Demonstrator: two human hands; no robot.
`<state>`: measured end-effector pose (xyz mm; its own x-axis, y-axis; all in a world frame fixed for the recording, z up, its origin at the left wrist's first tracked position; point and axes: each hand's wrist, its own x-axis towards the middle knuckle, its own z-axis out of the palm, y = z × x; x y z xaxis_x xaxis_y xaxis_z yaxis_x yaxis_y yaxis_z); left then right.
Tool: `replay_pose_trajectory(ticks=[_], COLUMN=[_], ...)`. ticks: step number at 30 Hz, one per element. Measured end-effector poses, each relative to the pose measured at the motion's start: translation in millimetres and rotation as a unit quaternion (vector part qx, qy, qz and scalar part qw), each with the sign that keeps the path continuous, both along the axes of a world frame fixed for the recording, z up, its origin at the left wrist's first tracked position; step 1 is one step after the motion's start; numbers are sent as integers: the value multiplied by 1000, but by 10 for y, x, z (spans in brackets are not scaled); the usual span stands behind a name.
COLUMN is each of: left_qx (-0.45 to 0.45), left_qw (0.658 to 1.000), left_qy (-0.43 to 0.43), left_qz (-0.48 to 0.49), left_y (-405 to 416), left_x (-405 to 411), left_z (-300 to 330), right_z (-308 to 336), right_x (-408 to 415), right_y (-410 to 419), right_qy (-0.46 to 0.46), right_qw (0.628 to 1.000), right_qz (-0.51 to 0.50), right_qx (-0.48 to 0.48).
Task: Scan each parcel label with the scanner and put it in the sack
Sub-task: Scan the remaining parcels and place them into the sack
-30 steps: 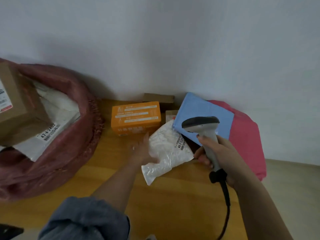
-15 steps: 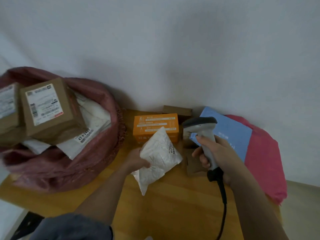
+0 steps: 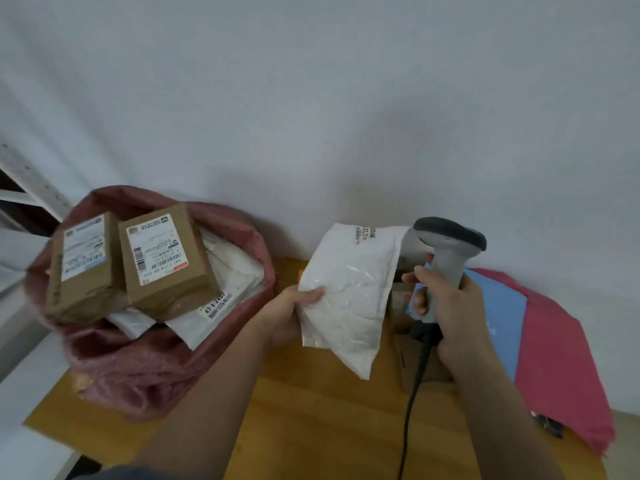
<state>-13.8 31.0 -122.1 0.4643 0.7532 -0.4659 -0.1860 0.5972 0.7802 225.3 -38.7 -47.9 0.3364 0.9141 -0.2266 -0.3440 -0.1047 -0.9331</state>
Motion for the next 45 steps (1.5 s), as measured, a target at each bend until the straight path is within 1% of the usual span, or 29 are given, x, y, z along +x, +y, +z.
replay_pose_trajectory(ticks=[2, 5, 7, 8, 10, 12, 13, 14, 16, 18, 20, 21, 24, 27, 30, 33, 36, 41, 43, 45], left_qx=[30, 43, 58, 69, 105, 150, 170, 178, 138, 99, 97, 113, 178, 176, 145, 88, 45, 28, 21, 13], left_qw=[999, 994, 990, 989, 990, 988, 985, 983, 990, 993, 989, 986, 979, 983, 984, 974, 955, 926, 925, 929], left_qy=[-36, -93, -131, -127, -83, -2, 25, 35, -8, -70, -114, -115, -73, -59, -51, -93, -141, -204, -208, -187], left_qz=[5, 31, 3, -13, -31, -18, -16, -15, 3, 17, -19, -36, -61, -14, 90, 185, 256, 318, 318, 319], left_y=[53, 88, 72, 47, 5, -31, -49, -55, -74, -92, -114, -139, -237, -229, -176, -106, -84, -83, -89, -78], left_x=[22, 45, 72, 94, 150, 200, 212, 210, 176, 108, 44, 22, -25, -109, -180, -282, -379, -506, -527, -536], left_z=[158, 398, 571, 663, 782, 875, 914, 948, 1030, 1093, 1121, 1121, 1164, 1189, 1204, 1178, 1162, 1092, 1077, 1072], right_z=[79, 202, 285, 324, 393, 454, 482, 504, 529, 545, 570, 584, 607, 652, 708, 764, 807, 909, 960, 1006], right_x=[-51, -139, -223, -276, -385, -467, -495, -518, -555, -596, -648, -672, -731, -753, -728, -695, -673, -699, -691, -660], right_y=[13, 10, 3, -1, -5, -10, -11, -14, -27, -42, -49, -52, -68, -109, -146, -186, -236, -347, -399, -445], right_qy=[-7, -7, 0, -6, -32, -58, -66, -72, -75, -78, -80, -83, -92, -101, -85, -102, -113, -119, -143, -190], right_qw=[999, 998, 998, 998, 997, 994, 993, 992, 991, 989, 989, 988, 987, 985, 987, 986, 985, 974, 961, 938], right_qz=[-30, -60, -46, -32, -13, -12, -8, 1, 23, 32, 30, 32, 47, 49, 48, 60, 82, 176, 222, 274], right_qx=[16, 34, 50, 59, 76, 89, 95, 101, 112, 123, 124, 123, 123, 129, 125, 116, 101, 85, 87, 99])
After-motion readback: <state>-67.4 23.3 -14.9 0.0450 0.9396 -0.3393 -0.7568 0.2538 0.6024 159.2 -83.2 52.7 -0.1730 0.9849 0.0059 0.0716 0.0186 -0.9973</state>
